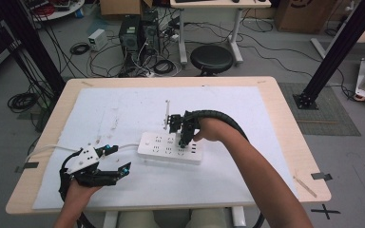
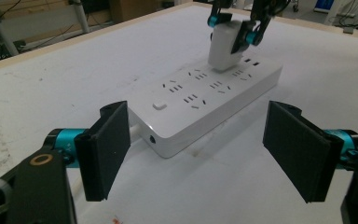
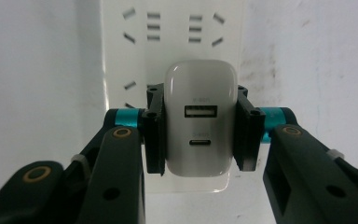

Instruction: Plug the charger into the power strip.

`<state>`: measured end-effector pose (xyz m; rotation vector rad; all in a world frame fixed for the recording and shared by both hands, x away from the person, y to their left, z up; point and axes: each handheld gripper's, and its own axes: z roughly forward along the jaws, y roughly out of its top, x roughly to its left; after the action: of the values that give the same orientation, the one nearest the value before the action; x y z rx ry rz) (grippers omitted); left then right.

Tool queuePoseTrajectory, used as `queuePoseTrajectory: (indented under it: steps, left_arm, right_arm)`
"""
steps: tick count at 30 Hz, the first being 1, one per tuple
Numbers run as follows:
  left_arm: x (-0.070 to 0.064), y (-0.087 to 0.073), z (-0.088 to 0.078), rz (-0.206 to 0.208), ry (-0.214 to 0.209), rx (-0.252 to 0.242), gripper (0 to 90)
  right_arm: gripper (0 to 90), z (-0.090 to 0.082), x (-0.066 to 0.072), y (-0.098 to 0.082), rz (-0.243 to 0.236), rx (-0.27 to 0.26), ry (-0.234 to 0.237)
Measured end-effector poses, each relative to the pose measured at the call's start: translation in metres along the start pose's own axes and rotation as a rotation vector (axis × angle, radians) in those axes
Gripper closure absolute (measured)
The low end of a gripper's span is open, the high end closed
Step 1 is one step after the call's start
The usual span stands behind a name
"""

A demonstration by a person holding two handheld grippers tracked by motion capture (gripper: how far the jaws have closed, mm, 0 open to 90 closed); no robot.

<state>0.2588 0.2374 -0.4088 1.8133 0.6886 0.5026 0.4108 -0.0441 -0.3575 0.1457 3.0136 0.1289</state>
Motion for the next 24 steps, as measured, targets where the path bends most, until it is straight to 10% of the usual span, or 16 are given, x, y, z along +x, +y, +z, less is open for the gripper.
queuePoseTrajectory:
  steps: [24]
  left_arm:
    - [0.002, -0.002, 0.009, -0.011, -0.011, 0.003, 23.2]
  right_arm:
    - [64.1, 0.005, -0.006, 0.011, 0.032, 0.084, 0.034]
